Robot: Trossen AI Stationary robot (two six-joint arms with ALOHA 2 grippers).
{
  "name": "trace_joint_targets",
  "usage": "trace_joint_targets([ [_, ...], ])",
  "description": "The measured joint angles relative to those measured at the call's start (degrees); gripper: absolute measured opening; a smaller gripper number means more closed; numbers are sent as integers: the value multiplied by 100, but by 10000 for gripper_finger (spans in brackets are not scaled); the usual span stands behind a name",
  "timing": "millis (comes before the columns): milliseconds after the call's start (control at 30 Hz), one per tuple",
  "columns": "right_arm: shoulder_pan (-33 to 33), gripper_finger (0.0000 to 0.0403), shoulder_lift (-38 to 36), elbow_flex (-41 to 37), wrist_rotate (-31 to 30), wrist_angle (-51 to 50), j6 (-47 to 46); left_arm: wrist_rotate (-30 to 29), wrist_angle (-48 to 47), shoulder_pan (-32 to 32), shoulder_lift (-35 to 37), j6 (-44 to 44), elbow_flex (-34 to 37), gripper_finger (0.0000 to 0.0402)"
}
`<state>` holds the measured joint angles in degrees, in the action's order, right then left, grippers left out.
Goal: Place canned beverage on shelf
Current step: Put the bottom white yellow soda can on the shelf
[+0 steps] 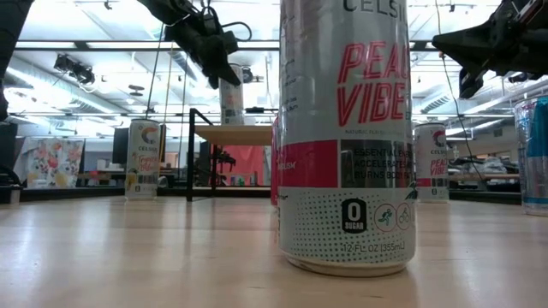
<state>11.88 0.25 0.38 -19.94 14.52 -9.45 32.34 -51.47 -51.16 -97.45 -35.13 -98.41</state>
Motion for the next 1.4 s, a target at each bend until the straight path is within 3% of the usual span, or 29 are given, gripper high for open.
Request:
trace_joint_targets([
  [300,0,16,-1,-1,0,49,-2,-316,-62,0,0,-26,0,293],
  [1400,2,16,0,-1,4,44,45,-573,20,328,-11,85,2,293],
])
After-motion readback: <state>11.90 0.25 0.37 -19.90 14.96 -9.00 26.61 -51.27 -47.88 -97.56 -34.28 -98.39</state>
